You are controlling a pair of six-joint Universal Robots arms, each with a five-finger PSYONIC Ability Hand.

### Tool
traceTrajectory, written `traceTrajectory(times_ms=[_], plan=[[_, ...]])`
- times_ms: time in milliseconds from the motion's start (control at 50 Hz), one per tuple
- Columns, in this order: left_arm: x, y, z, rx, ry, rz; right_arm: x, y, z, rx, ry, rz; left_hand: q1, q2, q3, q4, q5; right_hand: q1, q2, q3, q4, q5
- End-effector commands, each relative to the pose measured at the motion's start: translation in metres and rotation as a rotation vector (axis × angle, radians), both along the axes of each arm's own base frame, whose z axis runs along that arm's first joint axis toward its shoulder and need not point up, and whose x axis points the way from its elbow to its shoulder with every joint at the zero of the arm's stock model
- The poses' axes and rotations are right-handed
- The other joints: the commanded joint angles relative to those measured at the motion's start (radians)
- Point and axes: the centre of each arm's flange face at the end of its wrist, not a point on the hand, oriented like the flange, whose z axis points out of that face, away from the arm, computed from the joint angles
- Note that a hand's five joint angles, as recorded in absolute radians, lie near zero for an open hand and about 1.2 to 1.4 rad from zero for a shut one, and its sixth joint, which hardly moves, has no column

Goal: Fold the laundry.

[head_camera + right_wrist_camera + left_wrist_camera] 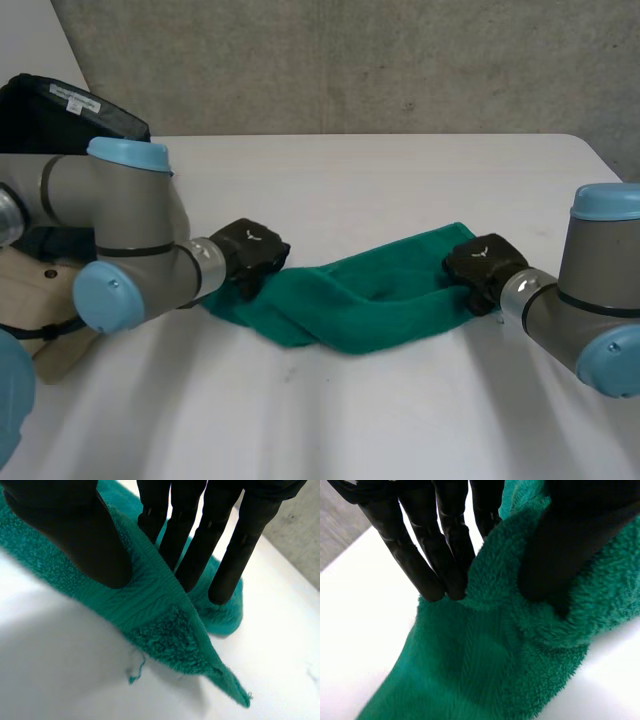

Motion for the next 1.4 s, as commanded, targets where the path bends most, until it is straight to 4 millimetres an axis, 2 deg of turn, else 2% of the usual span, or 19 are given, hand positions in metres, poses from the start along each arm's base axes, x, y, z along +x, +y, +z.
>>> traceTrajectory(times_ms=[20,40,100,120,200,280,400,520,540,600,620,700,760,840,1000,1080,1120,1320,1400], plan=[[-0.015,-0.02,0.043,-0.188,0.067,0.058,0.008,-0.032,0.033,-0.176,-0.035,-0.022,0.271,0.219,0.23,0.217,0.259,0.26,0.22,0.211,0.204,0.23],[-0.017,-0.03,0.07,-0.275,0.111,0.09,0.01,-0.047,0.055,-0.271,-0.065,-0.046,0.271,0.219,0.23,0.217,0.259,0.26,0.22,0.211,0.204,0.23],[-0.016,-0.04,0.117,-0.405,0.207,0.157,0.011,-0.069,0.094,-0.435,-0.123,-0.096,0.271,0.219,0.23,0.217,0.259,0.26,0.22,0.211,0.204,0.23],[-0.012,-0.044,0.151,-0.5,0.294,0.212,0.011,-0.082,0.122,-0.548,-0.174,-0.135,0.271,0.219,0.23,0.217,0.259,0.26,0.22,0.211,0.204,0.23],[0.004,-0.052,0.221,-0.734,0.513,0.344,0.007,-0.101,0.19,-0.801,-0.342,-0.22,0.271,0.219,0.23,0.217,0.259,0.26,0.22,0.211,0.204,0.23],[0.013,-0.048,0.255,-0.858,0.638,0.388,0.009,-0.104,0.228,-0.933,-0.475,-0.217,0.271,0.219,0.23,0.217,0.259,0.26,0.22,0.211,0.204,0.23],[0.013,-0.037,0.219,-0.74,0.564,0.382,0.022,-0.103,0.216,-0.875,-0.471,-0.136,0.271,0.219,0.23,0.217,0.259,0.26,0.22,0.211,0.204,0.23],[0.007,-0.016,0.125,-0.496,0.382,0.38,0.027,-0.089,0.138,-0.583,-0.359,-0.082,0.271,0.219,0.23,0.217,0.259,0.26,0.22,0.211,0.204,0.23],[0.009,-0.011,0.1,-0.438,0.333,0.39,0.025,-0.084,0.112,-0.498,-0.326,-0.07,0.271,0.219,0.23,0.217,0.259,0.26,0.22,0.211,0.204,0.23],[0.013,-0.004,0.062,-0.352,0.248,0.407,0.023,-0.074,0.073,-0.374,-0.272,-0.043,0.271,0.219,0.23,0.217,0.259,0.26,0.22,0.211,0.204,0.23],[0.016,0.001,0.038,-0.3,0.193,0.422,0.021,-0.066,0.049,-0.303,-0.235,-0.026,0.271,0.219,0.23,0.217,0.259,0.26,0.22,0.211,0.204,0.23],[0.025,0.02,0.011,-0.195,0.07,0.466,0.012,-0.051,0.008,-0.183,-0.122,-0.002,0.271,0.219,0.23,0.217,0.259,0.26,0.22,0.211,0.204,0.23],[0.031,0.031,0.021,-0.17,0.034,0.488,0.003,-0.046,0.0,-0.15,-0.06,-0.002,0.257,0.205,0.216,0.203,0.245,0.26,0.22,0.211,0.204,0.23],[0.029,0.047,0.053,-0.194,0.033,0.441,-0.004,-0.043,0.005,-0.128,-0.043,-0.013,-0.355,-0.407,-0.396,-0.41,-0.368,0.26,0.22,0.211,0.204,0.23],[0.008,0.047,0.085,-0.31,-0.021,0.226,-0.008,-0.034,0.018,-0.103,-0.065,-0.027,-0.665,-0.717,-0.706,-0.719,-0.677,0.26,0.22,0.211,0.204,0.23],[-0.006,0.033,0.076,-0.333,-0.047,0.125,-0.009,-0.029,0.018,-0.092,-0.07,-0.028,-0.706,-0.758,-0.747,-0.76,-0.718,0.26,0.22,0.211,0.204,0.23],[-0.013,0.033,0.06,-0.284,-0.078,0.071,-0.009,-0.028,0.017,-0.089,-0.07,-0.028,-0.712,-0.764,-0.753,-0.766,-0.724,0.26,0.22,0.211,0.204,0.23],[-0.013,0.03,0.008,-0.112,-0.229,-0.045,-0.014,-0.029,0.012,-0.077,-0.064,-0.039,-0.644,-0.697,-0.685,-0.699,-0.657,0.26,0.22,0.211,0.204,0.23],[-0.014,0.03,0.002,-0.104,-0.237,-0.058,-0.016,-0.032,0.013,-0.083,-0.061,-0.05,-0.419,-0.471,-0.46,-0.473,-0.431,0.26,0.22,0.211,0.204,0.23]])
